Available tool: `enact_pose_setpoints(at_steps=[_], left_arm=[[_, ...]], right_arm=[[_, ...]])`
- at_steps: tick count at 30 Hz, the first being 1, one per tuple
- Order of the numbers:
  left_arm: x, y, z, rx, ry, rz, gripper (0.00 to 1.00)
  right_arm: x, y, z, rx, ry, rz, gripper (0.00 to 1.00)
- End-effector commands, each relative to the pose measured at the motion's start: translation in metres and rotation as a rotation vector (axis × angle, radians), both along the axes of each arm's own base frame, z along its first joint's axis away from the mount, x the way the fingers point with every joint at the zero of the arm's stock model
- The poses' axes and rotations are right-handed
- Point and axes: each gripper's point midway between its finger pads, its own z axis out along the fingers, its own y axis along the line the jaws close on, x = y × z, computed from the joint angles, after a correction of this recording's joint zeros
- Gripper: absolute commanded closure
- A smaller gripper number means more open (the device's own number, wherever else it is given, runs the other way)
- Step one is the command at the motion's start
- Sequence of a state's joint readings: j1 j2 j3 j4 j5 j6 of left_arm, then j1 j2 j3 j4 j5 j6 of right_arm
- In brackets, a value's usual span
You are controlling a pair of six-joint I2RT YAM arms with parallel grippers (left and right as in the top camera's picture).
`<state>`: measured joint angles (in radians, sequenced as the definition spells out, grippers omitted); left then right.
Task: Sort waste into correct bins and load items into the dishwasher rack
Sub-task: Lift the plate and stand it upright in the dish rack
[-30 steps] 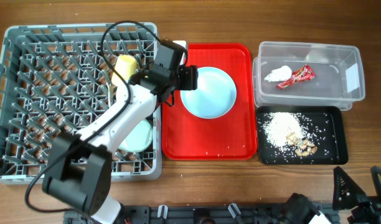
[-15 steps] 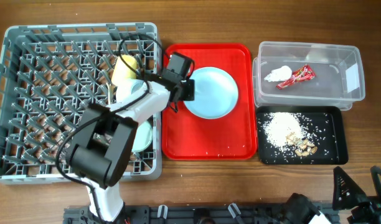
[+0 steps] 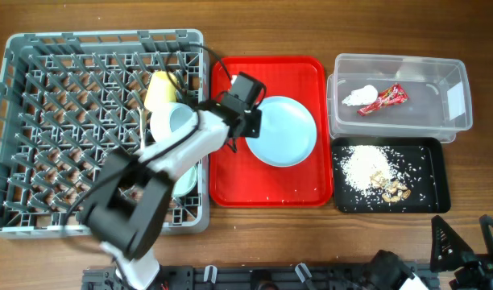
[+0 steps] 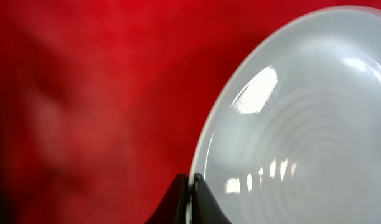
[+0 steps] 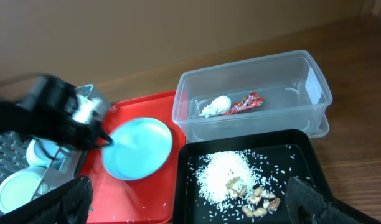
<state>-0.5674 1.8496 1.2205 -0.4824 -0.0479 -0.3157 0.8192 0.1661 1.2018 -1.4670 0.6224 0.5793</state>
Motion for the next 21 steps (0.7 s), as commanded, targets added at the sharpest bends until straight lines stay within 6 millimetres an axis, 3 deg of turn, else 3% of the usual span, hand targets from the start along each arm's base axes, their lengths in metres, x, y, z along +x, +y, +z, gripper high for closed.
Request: enact_pose_setpoints(at_steps=[1,2,4,6,11,16,21], left_arm=[[0.003,0.012,0.158,-0.071,-0.327,-0.001,0.96],[-0.002,0.018,0.176,-0.06,-0.373,0.0,0.96],[-0.014,0.052,0.224,0.016,-0.514,0.068,0.96],[-0.027,0.097,0.264,0.158,-0.641,0.14,0.96],[-0.048,0.213,0.315,0.628,-0.753,0.433,0.96],[-0.039,0.277,0.311,0.913,-0.631,0.531,0.96],[-0.012,0.3,0.287,1.108,-0.476,0.427,0.96]], right_arm=[[-0.001,-0.004,0.0,0.011,-0.01,-0.014,0.0],[-0.001,-0.004,0.0,0.012,-0.011,-0.014,0.0],[-0.001,-0.004,0.0,0.012,-0.011,-0.014,0.0],[-0.001,-0.004,0.0,0.012,-0.011,-0.014,0.0],[-0.001,-0.004,0.0,0.011,-0.011,-0.014,0.0],[-0.001,-0.004,0.0,0.012,-0.011,-0.014,0.0],[-0.001,-0.004,0.0,0.012,-0.011,-0.014,0.0]])
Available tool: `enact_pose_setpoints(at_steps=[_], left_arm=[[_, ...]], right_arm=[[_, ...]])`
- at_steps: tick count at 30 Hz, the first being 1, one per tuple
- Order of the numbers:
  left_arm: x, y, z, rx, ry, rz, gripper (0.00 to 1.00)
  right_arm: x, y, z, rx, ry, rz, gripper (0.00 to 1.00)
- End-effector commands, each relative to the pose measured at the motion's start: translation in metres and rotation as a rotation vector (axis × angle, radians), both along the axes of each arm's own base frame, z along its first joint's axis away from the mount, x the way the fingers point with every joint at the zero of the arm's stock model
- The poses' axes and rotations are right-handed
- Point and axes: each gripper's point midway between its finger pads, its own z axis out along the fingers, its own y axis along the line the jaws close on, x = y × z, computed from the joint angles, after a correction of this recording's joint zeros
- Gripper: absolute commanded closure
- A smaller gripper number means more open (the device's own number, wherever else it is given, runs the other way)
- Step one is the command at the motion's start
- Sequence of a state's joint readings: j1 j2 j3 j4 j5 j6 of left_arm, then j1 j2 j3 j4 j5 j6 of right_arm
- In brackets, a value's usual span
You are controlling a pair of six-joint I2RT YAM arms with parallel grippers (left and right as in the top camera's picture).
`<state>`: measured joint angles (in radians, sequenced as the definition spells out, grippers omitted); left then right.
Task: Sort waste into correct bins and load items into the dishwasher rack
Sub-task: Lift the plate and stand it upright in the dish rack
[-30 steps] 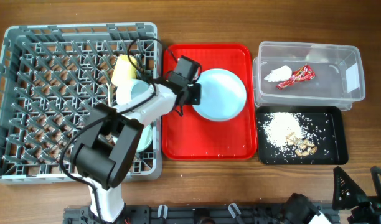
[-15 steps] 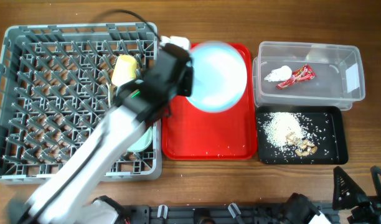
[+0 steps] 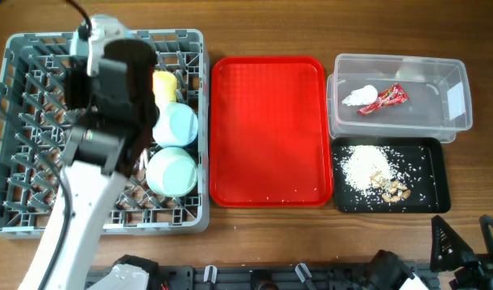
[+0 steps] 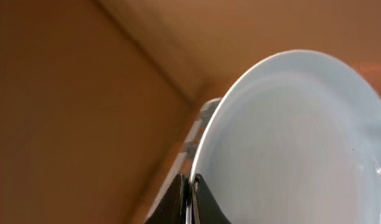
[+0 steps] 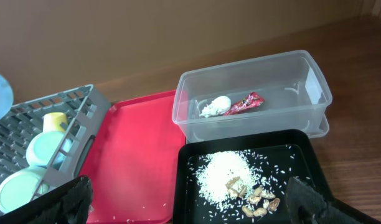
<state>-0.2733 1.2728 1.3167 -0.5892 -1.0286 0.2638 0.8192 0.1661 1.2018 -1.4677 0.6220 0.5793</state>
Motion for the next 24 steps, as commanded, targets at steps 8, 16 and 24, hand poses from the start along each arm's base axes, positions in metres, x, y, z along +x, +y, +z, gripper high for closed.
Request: enact_pose_setpoints(at_steps=[8,16,24], left_arm=[[0.06,0.021,-0.081,0.38,0.53,0.0,0.96],[0.099,0.013,-0.118,0.479,0.63,-0.045,0.96],[0.104,0.009,-0.13,0.458,0.633,-0.075,0.41]], right_arm=[[-0.001,-0.004,0.001,0.012,-0.011,-0.015,0.0],[-0.001,-0.004,0.001,0.012,-0.011,-0.015,0.0],[-0.001,-0.004,0.001,0.012,-0.011,-0.014,0.0]])
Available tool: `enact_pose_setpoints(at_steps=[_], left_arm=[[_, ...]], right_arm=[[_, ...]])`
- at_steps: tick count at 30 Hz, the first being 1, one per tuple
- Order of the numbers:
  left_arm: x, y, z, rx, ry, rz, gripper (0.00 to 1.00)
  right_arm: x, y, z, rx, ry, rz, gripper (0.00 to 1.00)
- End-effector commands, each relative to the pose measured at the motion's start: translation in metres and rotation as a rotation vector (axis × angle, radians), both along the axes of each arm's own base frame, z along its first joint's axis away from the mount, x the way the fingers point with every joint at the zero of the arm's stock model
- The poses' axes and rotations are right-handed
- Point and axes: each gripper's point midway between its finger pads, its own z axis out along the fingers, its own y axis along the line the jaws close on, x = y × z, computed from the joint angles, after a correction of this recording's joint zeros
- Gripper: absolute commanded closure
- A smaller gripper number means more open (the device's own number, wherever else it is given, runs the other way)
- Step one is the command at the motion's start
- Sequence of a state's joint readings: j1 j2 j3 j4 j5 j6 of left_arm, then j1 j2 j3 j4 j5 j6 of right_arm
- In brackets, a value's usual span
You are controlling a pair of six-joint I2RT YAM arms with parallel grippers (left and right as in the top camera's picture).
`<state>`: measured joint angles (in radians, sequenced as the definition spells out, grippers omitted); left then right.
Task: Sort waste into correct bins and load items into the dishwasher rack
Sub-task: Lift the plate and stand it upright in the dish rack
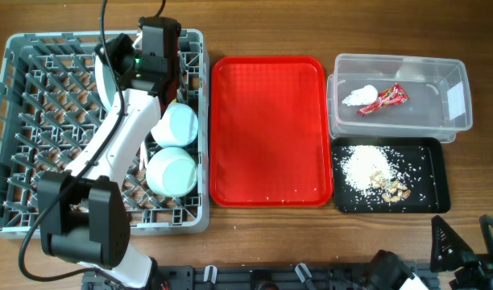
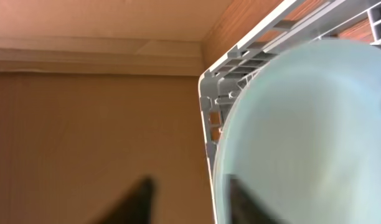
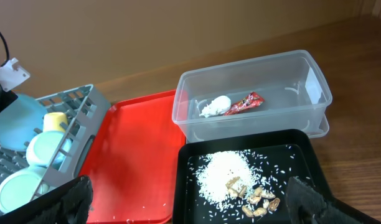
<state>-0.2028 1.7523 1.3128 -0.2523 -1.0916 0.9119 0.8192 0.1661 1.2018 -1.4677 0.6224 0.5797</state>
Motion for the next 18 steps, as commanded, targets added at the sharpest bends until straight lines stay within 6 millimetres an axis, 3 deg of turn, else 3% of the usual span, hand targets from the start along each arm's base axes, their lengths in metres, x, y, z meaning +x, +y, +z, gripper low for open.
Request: enact_pose_setpoints(at_steps=[1,3,6,12,16,18], left_arm=[[0.002,0.0,-0.005,-0.004,0.014,-0.013,0.34],[0.003,-0.005,-0.004,-0.019,-0.003,-0.022,0.26],[0.005,-0.018,-0.003,-0.049,-0.045,-0.038,0.01],[0.01,-0.062,0.011,-0.22,-0.237,-0.1,0.0],[0.007,-0.113,0.023,-0.607,-0.423,-0.183,0.0],[0.001,-0.148,0.025,-0.92,-0.437,-0.235,0.0]], right_arm=[[-0.001,-0.004,0.001,0.012,-0.011,-0.014,0.0],[-0.001,-0.004,0.001,0.012,-0.011,-0.014,0.0],[-0.001,-0.004,0.001,0.012,-0.011,-0.014,0.0],[-0.001,-0.004,0.001,0.012,-0.011,-0.014,0.0],[-0.001,-0.004,0.001,0.012,-0.011,-0.014,0.0],[-0.001,-0.004,0.001,0.012,-0.011,-0.014,0.0]])
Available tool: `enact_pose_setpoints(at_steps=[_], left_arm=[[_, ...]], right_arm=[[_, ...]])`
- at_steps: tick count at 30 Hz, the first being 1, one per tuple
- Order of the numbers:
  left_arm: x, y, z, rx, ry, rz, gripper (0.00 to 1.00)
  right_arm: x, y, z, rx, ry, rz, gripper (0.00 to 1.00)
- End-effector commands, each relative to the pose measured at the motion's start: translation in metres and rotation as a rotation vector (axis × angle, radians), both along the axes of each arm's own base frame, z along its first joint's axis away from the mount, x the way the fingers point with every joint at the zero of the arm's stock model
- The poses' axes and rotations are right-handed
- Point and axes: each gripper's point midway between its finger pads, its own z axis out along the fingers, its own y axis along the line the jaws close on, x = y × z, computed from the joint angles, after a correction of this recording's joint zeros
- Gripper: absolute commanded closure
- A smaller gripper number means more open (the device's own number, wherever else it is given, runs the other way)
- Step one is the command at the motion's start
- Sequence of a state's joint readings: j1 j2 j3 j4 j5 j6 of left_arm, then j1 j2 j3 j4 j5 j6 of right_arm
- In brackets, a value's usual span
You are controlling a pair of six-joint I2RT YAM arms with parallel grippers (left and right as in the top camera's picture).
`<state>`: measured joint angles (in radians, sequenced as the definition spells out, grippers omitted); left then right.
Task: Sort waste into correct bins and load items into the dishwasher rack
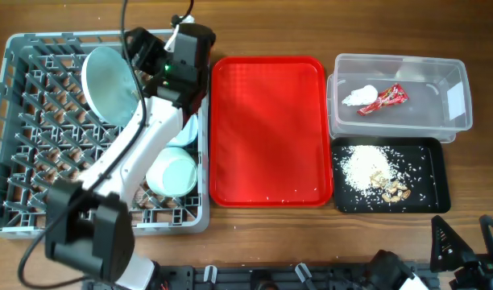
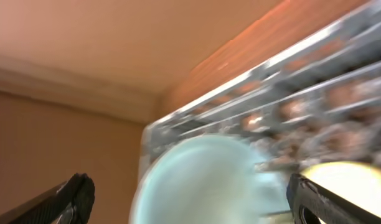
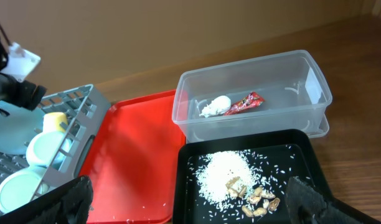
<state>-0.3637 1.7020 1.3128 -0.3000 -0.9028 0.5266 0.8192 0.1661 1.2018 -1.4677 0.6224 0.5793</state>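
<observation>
A pale blue plate (image 1: 108, 87) leans on edge among the pegs at the back of the grey dishwasher rack (image 1: 37, 161). My left gripper (image 1: 143, 50) hovers just right of it, open, with nothing between the fingers. In the blurred left wrist view the plate (image 2: 197, 180) fills the space beyond the wide-apart fingers (image 2: 75, 198). Two pale blue cups (image 1: 172, 171) sit in the rack's right side, with a yellow cup (image 3: 53, 120) behind them. My right gripper (image 1: 468, 240) rests open at the near right edge, far from everything.
The red tray (image 1: 268, 129) holds only a few rice grains. A clear bin (image 1: 460, 121) contains a red wrapper (image 1: 383, 98) and a white wad (image 1: 359, 97). The black tray (image 1: 430, 201) holds rice (image 1: 363, 165) and nut scraps.
The left jaws have gone from narrowly apart around the plate to wide open. The gripper sits further right, and the plate has tipped from edge-on to leaning in the rack.
The left gripper was first shut on the rim of the plate lying on the red tray. Then the plate was held high over the rack, leaving the tray bare. Then it stood on edge at the rack's back; now it leans there, let go.
</observation>
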Motion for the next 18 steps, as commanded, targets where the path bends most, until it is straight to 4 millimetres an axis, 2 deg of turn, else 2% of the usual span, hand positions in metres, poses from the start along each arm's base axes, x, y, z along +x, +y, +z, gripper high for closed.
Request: enact_pose_setpoints(at_steps=[1,2,3,4,6,10,18], left_arm=[[-0.013,-0.084,0.031,-0.788,-0.14,-0.19,0.0],[-0.023,-0.111,0.042,-1.008,-0.098,-0.275,0.0],[-0.032,-0.13,0.055,-1.171,-0.061,-0.34,0.0],[-0.043,-0.143,0.07,-1.299,-0.033,-0.397,0.0],[-0.056,-0.15,0.087,-1.407,-0.01,-0.434,0.0],[-0.064,-0.152,0.101,-1.435,-0.017,-0.464,0.0],[-0.068,-0.15,0.09,-1.43,0.023,-0.43,0.0]], right_arm=[[-0.001,-0.004,0.001,0.012,-0.011,-0.014,0.0],[-0.001,-0.004,0.001,0.012,-0.011,-0.014,0.0],[-0.001,-0.004,0.001,0.012,-0.011,-0.014,0.0],[-0.001,-0.004,0.001,0.012,-0.011,-0.014,0.0],[-0.001,-0.004,0.001,0.012,-0.011,-0.014,0.0],[-0.001,-0.004,0.001,0.012,-0.011,-0.014,0.0],[-0.001,-0.004,0.001,0.012,-0.011,-0.014,0.0]])
